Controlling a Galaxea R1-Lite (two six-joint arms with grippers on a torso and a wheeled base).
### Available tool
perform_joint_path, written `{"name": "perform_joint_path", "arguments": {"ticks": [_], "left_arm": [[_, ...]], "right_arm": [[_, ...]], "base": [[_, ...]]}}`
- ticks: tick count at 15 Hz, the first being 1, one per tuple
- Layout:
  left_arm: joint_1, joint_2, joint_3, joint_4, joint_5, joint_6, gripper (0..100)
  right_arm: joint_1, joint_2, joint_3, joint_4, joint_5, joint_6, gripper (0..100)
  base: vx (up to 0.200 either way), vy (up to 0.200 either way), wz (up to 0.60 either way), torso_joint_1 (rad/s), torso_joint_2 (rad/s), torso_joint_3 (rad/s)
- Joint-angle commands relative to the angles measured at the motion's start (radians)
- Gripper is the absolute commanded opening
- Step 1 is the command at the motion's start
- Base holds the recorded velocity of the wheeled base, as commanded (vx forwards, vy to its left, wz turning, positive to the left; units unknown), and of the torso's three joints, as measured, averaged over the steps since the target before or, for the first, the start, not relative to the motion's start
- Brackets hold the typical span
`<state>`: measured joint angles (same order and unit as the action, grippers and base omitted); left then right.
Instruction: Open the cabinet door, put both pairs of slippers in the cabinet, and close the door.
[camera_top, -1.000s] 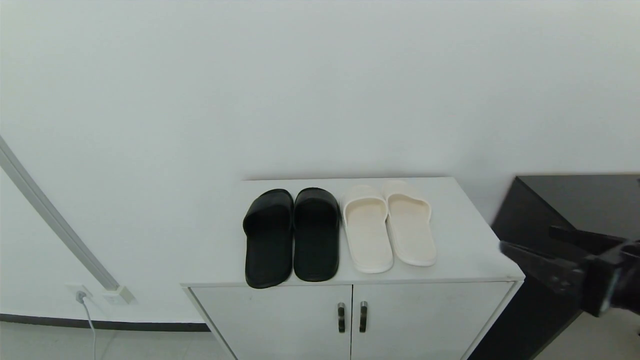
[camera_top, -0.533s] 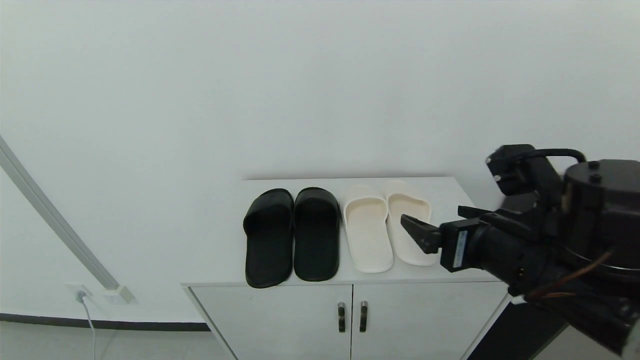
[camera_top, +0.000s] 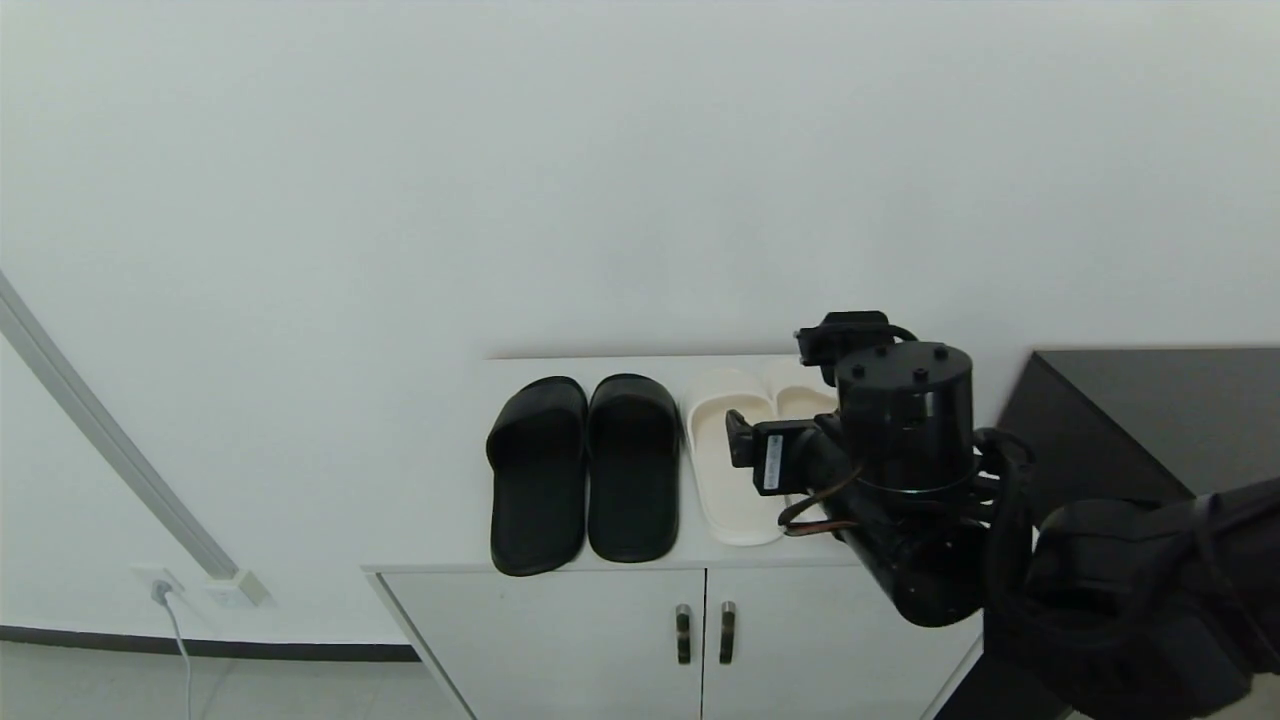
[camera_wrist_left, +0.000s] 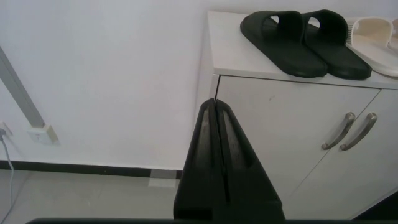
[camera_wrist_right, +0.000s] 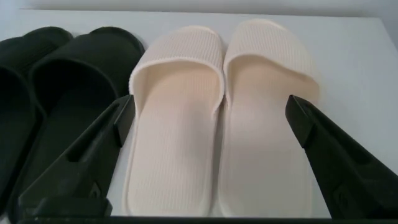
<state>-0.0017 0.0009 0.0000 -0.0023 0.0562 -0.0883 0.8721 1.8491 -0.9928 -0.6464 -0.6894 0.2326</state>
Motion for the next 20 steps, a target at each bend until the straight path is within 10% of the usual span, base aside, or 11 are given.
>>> {"name": "perform_joint_path", "arguments": {"ticks": [1, 20], "left_arm": [[0.0, 0.001, 0.0, -0.001, 0.001, -0.001, 0], [0.0, 0.001, 0.0, -0.001, 0.001, -0.002, 0]], "right_arm": [[-0.019, 0.093, -0.06, -0.001, -0.007, 0.002, 100], [-0.188, 0.318, -0.282, -0.045, 0.105, -0.104, 100]], "base": [[0.0, 0.0, 0.0, 0.0, 0.0, 0.0], [0.0, 0.0, 0.0, 0.0, 0.0, 0.0]]}}
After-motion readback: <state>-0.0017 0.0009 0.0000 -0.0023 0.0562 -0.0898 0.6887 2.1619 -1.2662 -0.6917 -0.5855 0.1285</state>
